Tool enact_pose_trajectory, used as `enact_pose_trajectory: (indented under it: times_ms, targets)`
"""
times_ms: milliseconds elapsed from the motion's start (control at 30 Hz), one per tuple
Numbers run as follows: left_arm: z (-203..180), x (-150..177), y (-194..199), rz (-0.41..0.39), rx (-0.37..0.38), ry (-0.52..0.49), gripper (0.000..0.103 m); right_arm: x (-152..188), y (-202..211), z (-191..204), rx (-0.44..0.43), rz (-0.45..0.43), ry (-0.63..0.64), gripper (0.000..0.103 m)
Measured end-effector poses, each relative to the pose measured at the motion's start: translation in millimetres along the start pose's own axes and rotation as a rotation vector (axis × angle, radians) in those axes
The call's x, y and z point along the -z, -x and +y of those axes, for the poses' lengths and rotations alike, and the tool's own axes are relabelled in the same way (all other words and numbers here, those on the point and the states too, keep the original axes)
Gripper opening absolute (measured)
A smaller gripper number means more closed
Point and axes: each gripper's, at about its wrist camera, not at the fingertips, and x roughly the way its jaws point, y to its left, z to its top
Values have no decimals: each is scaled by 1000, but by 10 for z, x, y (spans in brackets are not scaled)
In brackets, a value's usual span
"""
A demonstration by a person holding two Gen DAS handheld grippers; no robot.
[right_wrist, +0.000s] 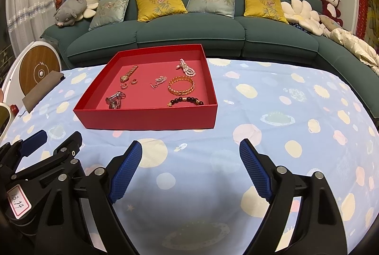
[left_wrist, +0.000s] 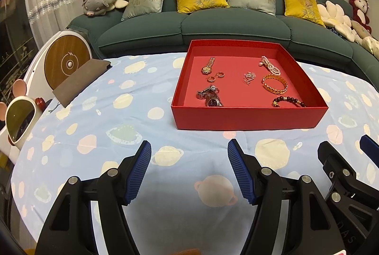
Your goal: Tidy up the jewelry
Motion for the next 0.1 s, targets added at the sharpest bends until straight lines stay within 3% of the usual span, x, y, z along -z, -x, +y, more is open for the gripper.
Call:
enact_pose_trajectory:
  times_ms: [100]
  targets:
    - [6, 1, -8, 1, 5, 2, 64, 11, -3, -5, 3, -1, -8, 83]
